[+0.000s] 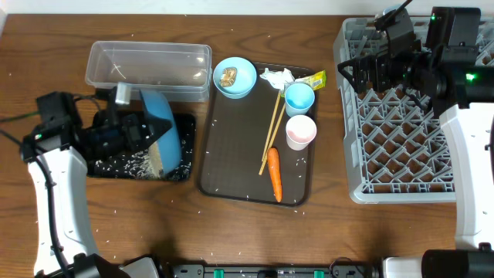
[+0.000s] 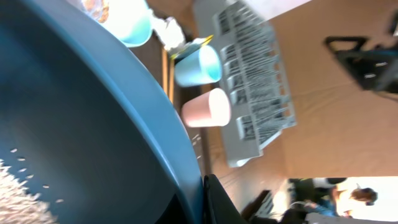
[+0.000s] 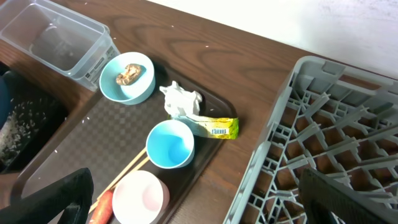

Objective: Sort waste into correct bins and load items into the dishwasher rack
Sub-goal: 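Lift the blue plate with the left gripper over the black tray, then tilt the blue plate with the left gripper to dump rice onto black tray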

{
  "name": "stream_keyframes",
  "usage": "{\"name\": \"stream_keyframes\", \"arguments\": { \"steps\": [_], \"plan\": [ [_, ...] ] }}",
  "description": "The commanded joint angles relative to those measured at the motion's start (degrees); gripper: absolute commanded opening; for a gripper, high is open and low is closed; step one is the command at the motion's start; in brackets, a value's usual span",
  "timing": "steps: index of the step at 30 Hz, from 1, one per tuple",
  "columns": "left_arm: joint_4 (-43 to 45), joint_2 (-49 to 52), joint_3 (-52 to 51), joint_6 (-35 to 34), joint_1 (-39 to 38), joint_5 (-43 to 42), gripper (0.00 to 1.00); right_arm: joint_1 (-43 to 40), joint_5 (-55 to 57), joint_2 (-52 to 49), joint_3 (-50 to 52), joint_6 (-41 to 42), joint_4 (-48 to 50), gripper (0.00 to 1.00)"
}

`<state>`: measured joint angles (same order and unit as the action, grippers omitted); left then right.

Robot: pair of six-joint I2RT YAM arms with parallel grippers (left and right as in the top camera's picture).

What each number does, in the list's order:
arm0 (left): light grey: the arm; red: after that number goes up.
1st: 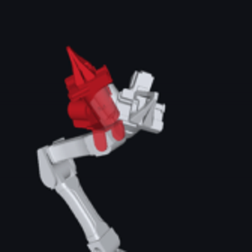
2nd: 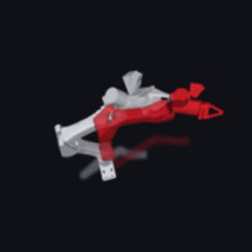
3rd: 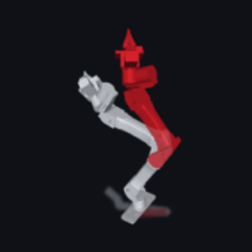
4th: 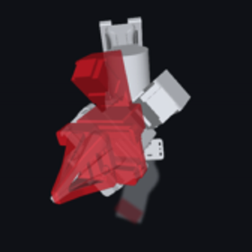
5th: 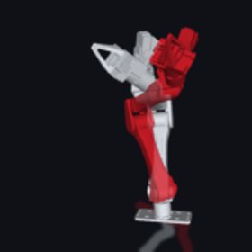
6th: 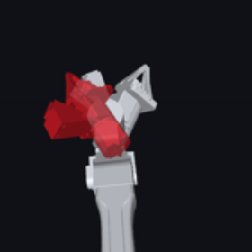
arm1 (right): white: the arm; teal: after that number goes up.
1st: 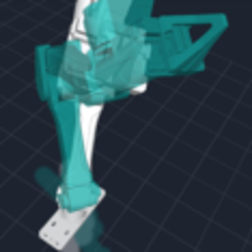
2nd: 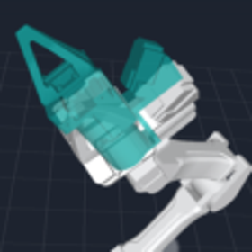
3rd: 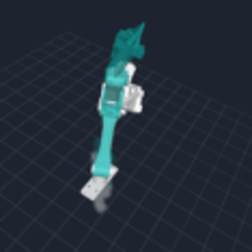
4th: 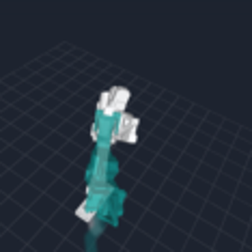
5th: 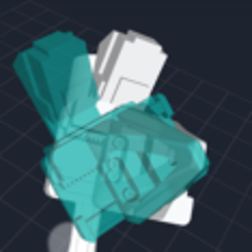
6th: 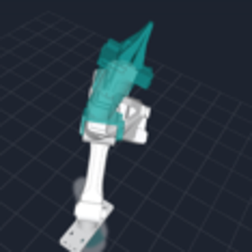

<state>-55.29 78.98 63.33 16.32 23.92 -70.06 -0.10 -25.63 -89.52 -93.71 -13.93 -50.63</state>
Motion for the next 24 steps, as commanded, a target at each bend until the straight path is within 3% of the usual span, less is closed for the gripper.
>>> {"name": "stream_keyframes", "arguments": {
  "steps": [1,8,24],
  "plan": [
    [0.1,-0.5,-0.3,4.7,2.6,-10.8,0.06,-0.3,0.1,0.5,-1.0,-0.2,-0.1,0.99],
    [0.7,-0.4,-0.3,5.1,5.9,-19.9,0.06,-0.3,0.1,0.5,-1.0,-0.2,-0.2,0.99],
    [0.7,-0.3,-0.3,4.0,6.3,-20.0,0.06,-0.3,0.1,0.5,-0.9,-0.3,-0.1,0.99]
  ]
}}
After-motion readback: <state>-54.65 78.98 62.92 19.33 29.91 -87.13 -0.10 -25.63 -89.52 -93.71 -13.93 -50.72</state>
